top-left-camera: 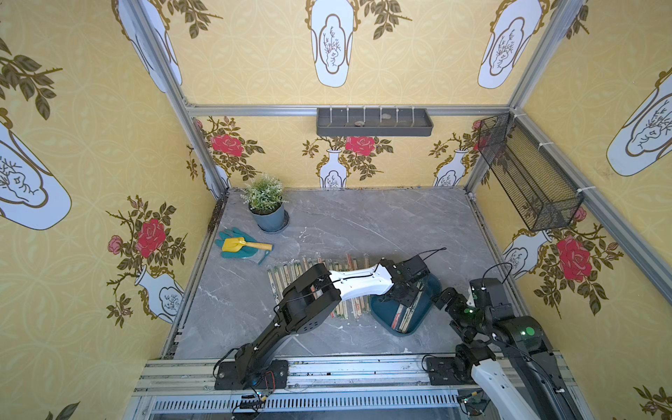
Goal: Take the paired disposable chopsticks out of the storage box
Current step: Pick up the paired disposable chopsticks from the storage box.
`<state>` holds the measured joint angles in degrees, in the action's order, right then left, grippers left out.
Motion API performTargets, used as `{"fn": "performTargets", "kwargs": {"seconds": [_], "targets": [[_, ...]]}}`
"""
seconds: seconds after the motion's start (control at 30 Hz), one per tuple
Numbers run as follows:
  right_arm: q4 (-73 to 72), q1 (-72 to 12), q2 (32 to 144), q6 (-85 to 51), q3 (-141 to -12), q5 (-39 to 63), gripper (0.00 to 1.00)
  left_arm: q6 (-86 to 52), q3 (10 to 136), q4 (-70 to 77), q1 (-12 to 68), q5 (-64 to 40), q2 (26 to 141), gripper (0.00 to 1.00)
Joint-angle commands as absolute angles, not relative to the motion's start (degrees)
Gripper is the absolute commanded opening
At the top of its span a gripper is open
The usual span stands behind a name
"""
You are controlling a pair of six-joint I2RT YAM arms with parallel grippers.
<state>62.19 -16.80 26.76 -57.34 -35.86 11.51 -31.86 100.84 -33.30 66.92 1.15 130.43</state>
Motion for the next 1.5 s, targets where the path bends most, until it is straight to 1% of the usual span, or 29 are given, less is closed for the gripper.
{"fn": "performTargets", "kwargs": {"seconds": [0.0, 0.13, 0.27, 0.47, 0.57, 0.83, 1.13, 1.37, 1.47], "targets": [[63.4, -16.8, 27.2, -57.0, -36.5, 10.8, 0.98, -31.0, 102.0, -38.7, 67.2, 3.0, 133.1, 0.40], [63.4, -16.9, 27.2, -56.9, -36.9, 10.7, 0.97, -30.6, 102.3, -39.4, 67.6, 3.1, 133.9, 0.32], [63.5, -16.8, 27.2, -56.9, -37.1, 10.7, 0.98, -30.4, 102.0, -38.9, 67.8, 2.7, 133.5, 0.19], [63.7, -16.8, 27.2, -56.8, -37.4, 10.5, 0.98, -30.1, 101.7, -38.0, 67.9, 2.1, 132.3, 0.08], [63.7, -16.9, 27.2, -56.8, -37.5, 10.5, 0.97, -30.1, 101.3, -37.0, 67.9, 1.9, 131.0, 0.00], [63.8, -16.9, 27.2, -56.8, -37.6, 10.4, 0.98, -30.9, 100.3, -34.1, 67.3, 1.8, 125.5, 0.00], [63.5, -16.8, 27.5, -56.8, -37.5, 10.5, 0.97, -33.7, 98.9, -31.9, 64.7, 3.3, 119.8, 0.00], [62.8, -16.9, 27.9, -56.6, -37.6, 10.7, 0.97, -38.3, 91.6, -27.4, 60.9, 6.3, 111.2, 0.00], [62.4, -16.8, 28.3, -56.3, -37.6, 10.7, 0.98, -39.0, 87.4, -26.8, 58.8, 9.5, 106.2, 0.00]]}}
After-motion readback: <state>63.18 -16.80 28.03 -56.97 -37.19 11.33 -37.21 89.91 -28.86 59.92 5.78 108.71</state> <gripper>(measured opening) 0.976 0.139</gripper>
